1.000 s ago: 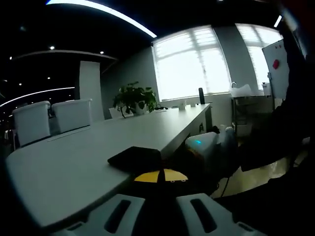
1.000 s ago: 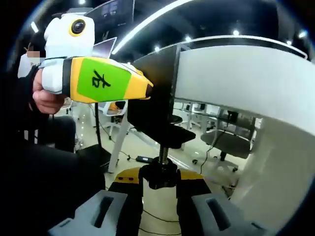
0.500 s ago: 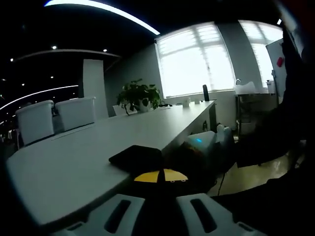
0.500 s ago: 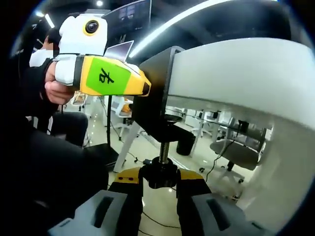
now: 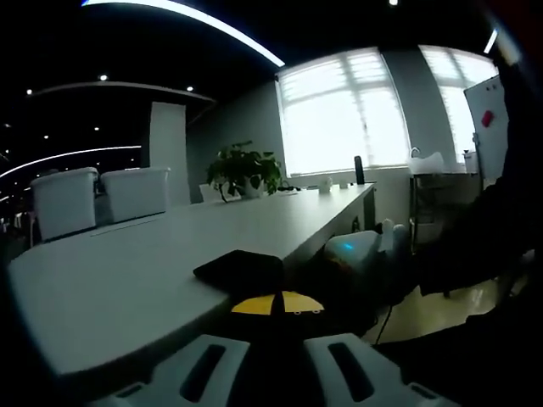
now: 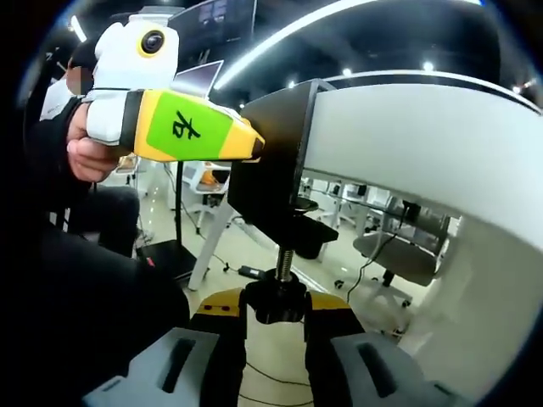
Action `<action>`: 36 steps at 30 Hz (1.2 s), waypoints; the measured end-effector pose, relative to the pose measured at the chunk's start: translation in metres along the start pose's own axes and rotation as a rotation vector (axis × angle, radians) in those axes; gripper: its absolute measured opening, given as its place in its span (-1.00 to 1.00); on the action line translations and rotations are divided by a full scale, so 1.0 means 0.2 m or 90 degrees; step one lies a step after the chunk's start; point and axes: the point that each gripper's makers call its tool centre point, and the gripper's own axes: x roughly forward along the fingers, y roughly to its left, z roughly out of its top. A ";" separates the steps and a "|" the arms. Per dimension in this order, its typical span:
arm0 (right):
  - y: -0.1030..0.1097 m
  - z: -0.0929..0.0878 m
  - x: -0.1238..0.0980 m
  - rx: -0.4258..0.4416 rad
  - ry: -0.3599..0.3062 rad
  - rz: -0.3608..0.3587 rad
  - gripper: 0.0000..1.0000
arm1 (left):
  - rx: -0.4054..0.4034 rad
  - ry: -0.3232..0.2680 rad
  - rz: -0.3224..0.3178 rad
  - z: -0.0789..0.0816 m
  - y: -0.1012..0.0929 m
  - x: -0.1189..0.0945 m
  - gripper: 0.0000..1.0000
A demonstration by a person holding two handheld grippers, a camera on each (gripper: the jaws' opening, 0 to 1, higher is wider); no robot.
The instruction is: Clamp the fixed fixture on the desktop, loosen the retaining clip, secure it to the edge of the desk, and tighten the retaining clip.
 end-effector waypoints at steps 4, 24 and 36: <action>0.00 0.00 0.00 -0.005 0.012 -0.006 -0.53 | -0.004 -0.002 -0.001 0.00 0.00 0.01 -0.99; -0.05 0.02 -0.06 0.066 -0.003 -0.466 0.28 | 0.011 -0.019 -0.010 0.04 -0.05 0.02 -0.99; -0.09 0.02 -0.03 0.102 0.000 -0.530 -0.13 | 0.007 -0.031 -0.010 0.04 -0.03 -0.01 -0.98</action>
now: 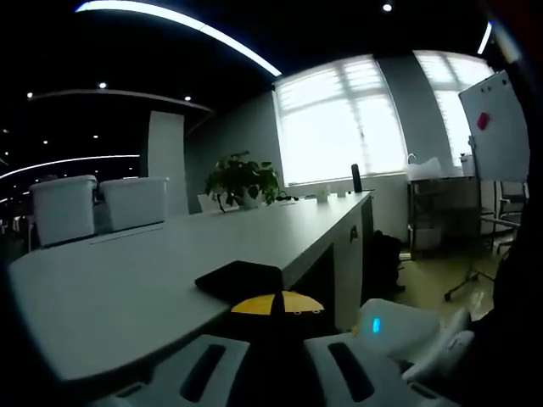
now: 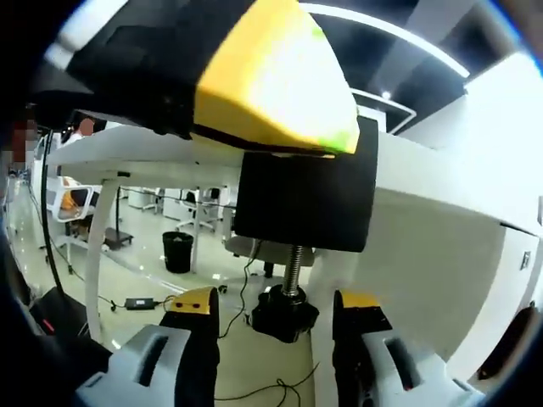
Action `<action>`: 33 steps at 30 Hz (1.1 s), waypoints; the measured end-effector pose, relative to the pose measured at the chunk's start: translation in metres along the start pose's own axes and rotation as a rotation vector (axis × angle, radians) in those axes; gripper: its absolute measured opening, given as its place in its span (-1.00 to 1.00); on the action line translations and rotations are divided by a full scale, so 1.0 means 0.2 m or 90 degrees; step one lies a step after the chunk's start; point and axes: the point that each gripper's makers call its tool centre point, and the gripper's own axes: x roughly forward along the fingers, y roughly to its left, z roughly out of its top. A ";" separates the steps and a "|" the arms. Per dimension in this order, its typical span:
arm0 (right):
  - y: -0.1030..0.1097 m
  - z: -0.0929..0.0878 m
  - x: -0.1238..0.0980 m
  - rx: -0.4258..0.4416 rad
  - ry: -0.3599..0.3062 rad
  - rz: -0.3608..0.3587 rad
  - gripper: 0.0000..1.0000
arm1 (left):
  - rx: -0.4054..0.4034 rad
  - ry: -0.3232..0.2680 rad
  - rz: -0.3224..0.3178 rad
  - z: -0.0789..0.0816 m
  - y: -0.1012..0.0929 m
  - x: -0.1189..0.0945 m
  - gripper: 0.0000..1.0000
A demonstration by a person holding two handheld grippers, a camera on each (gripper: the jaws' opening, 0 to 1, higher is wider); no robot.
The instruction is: Clamp the fixed fixture on the desktop, loosen the retaining clip, secure it to the edge of the desk, and tighten the retaining clip.
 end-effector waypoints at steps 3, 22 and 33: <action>-0.01 0.00 0.00 -0.011 0.004 -0.007 -0.37 | 0.000 -0.002 -0.001 0.00 0.00 0.00 -0.98; 0.06 -0.02 0.00 -0.076 0.010 0.260 -0.47 | 0.037 0.025 0.022 0.00 0.00 0.00 -0.99; 0.11 -0.02 -0.01 -0.113 -0.019 0.480 -0.47 | 0.054 0.064 0.018 0.00 0.00 0.00 -0.99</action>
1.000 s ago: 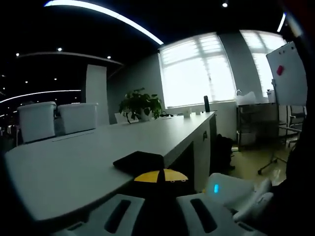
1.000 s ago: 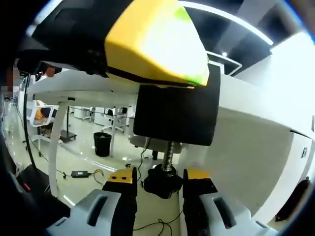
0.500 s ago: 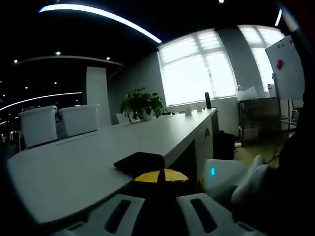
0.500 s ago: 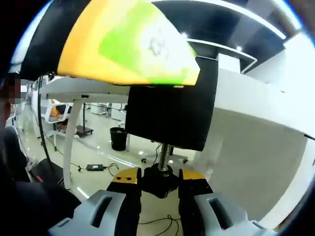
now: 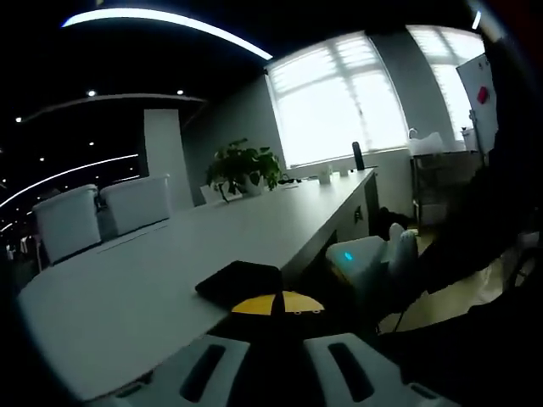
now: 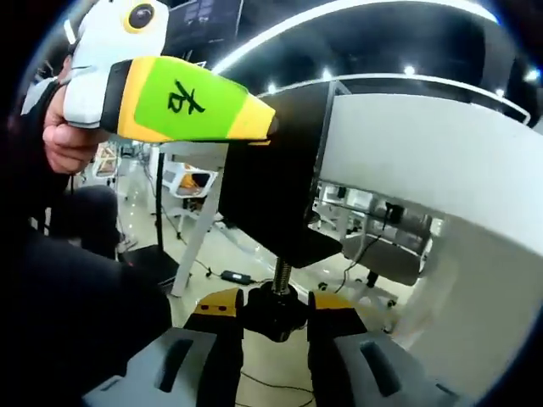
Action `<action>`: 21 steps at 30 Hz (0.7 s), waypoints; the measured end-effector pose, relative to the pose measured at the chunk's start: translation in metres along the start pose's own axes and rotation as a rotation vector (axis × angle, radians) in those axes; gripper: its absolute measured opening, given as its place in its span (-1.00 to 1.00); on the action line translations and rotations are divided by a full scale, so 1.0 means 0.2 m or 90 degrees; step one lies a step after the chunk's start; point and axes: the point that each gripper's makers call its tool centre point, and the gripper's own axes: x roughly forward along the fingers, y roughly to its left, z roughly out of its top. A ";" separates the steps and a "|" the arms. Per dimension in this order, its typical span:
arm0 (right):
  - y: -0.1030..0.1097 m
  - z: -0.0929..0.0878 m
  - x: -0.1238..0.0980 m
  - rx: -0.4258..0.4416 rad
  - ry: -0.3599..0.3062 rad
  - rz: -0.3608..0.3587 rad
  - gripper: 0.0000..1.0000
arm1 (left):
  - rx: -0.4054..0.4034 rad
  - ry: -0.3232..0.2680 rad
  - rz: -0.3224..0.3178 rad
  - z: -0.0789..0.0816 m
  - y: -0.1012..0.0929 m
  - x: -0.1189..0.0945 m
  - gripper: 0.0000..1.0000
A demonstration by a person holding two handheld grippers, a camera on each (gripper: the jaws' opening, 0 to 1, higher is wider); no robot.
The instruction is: Clamp the fixed fixture on the desktop, loosen the retaining clip, secure it to the edge of the desk, and tighten the retaining clip.
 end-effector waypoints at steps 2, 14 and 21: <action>0.00 0.00 0.00 0.003 -0.001 0.014 -0.47 | -0.002 0.000 -0.002 0.00 0.00 0.00 -0.99; 0.04 0.01 0.03 -0.072 -0.023 0.111 -0.45 | -0.008 0.001 -0.006 -0.01 0.01 0.01 -0.99; 0.03 -0.01 0.04 -0.045 -0.018 0.083 -0.44 | -0.015 -0.010 -0.005 -0.01 0.01 0.01 -0.99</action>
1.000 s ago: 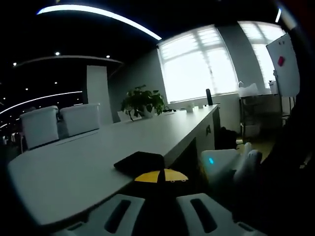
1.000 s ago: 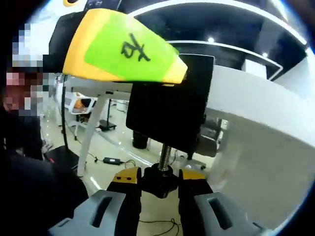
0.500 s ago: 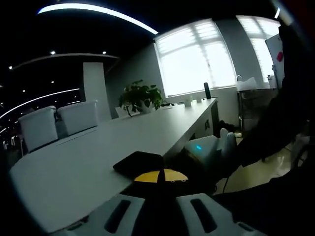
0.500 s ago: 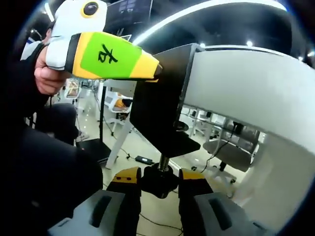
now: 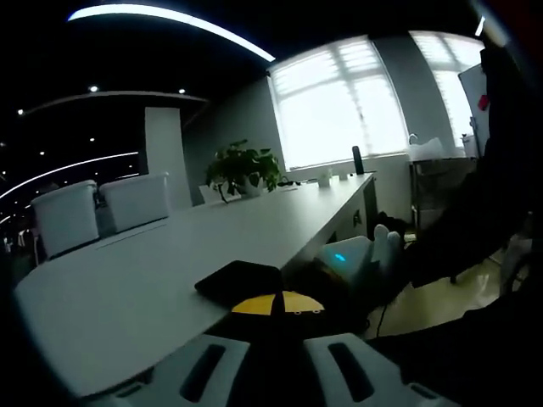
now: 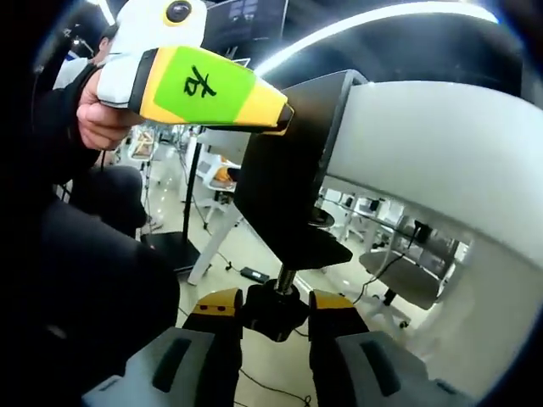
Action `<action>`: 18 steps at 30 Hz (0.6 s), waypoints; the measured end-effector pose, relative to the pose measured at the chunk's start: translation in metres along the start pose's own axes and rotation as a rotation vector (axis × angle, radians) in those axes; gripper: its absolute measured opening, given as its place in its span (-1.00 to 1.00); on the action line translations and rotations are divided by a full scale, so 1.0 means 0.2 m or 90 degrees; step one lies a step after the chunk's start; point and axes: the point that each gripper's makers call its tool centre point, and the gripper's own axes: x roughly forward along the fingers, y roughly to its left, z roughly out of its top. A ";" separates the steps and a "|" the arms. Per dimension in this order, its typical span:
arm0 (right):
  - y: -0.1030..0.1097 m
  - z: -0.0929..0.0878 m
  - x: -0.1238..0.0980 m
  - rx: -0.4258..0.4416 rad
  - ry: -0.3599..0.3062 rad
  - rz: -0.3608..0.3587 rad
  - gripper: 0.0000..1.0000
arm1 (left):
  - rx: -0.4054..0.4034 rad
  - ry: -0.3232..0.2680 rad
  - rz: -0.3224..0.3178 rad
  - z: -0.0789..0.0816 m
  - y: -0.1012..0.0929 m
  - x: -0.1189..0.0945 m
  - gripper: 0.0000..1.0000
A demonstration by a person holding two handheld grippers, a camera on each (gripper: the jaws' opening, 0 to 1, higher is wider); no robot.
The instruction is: Clamp the fixed fixture on the desktop, loosen the retaining clip, secure it to the edge of the desk, and tighten the retaining clip.
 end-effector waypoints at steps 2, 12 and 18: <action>0.00 0.00 -0.01 0.007 0.013 -0.012 -0.43 | -0.009 -0.010 0.001 0.00 0.00 0.00 -0.99; -0.05 -0.05 -0.11 0.132 0.051 -0.230 -0.09 | -0.021 -0.026 -0.014 0.00 0.00 -0.01 -0.99; -0.07 -0.10 -0.14 0.206 0.065 -0.386 0.31 | -0.021 -0.030 -0.033 0.00 0.00 -0.02 -0.98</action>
